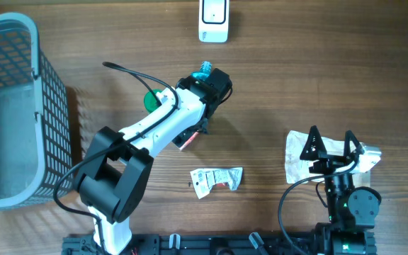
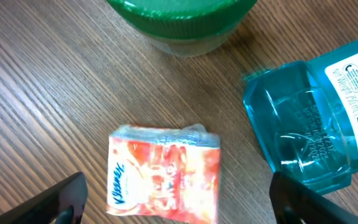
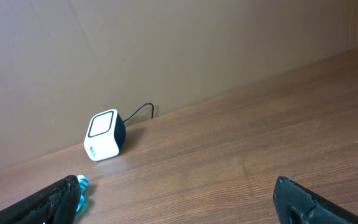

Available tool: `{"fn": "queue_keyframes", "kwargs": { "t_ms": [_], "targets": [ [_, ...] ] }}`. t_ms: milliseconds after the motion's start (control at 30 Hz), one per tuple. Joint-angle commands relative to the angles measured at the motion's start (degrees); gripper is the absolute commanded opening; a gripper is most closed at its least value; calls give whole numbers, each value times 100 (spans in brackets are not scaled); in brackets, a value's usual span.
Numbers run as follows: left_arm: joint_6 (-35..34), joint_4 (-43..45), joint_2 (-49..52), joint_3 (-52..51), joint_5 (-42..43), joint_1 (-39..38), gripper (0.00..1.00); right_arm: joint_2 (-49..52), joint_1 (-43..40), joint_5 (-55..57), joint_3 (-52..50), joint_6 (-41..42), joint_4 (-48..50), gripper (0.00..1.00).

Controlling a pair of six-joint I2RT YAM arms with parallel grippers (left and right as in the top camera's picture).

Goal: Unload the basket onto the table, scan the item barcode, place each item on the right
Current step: 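Carry the red tissue pack out and set it beside the green jar, then retract the left arm and swing the right gripper toward the silver packet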

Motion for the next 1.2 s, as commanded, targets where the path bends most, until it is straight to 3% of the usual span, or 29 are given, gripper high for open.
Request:
{"fn": "queue_keyframes", "kwargs": {
  "t_ms": [0, 167, 233, 400, 467, 500, 600, 667, 700, 833, 1000, 1167],
  "targets": [
    [-120, -20, -223, -11, -81, -26, 91, -35, -2, 745, -4, -31, 90, 100],
    [-79, -46, -1078, 146, -155, -26, 89, -35, -2, 717, -4, 595, 85, 100],
    [321, 46, -1569, 380, -299, -26, 90, -35, -2, 629, -4, 857, 83, 100],
    [1589, 579, -2739, 1117, -518, -20, 98, -35, -2, 212, -2, 3530, 42, 100],
    [1690, 575, -3143, 1290, -776, 59, 100, -37, -2, -63, -2, 4846, 153, 100],
    [1690, 553, -3305, 1311, -841, 109, 100, -37, -2, -374, -2, 4883, 369, 100],
    [1687, 352, -3891, 1314, -1043, 442, 100, -35, -2, -2063, 168, 3097, 1799, 100],
    [1687, 247, -4164, 1314, -1069, 693, 100, -15, -2, -2184, 562, 2894, 1182, 100],
    [1687, 199, -4411, 1314, -1067, 931, 100, 101, -2, -2184, 1078, 2197, 243, 100],
    [1685, 59, -4725, 1311, -1196, 1263, 100, 616, -2, -2181, 2131, 1196, -1250, 100],
    [1685, -299, -4798, 1311, -1408, 1591, 100, 1853, -2, -2052, 3421, 728, -2240, 100],
    [1711, -520, -4793, 1311, -1408, 1864, 100, 3711, -2, -1596, 5045, 57, -3294, 100]
  ]
}}
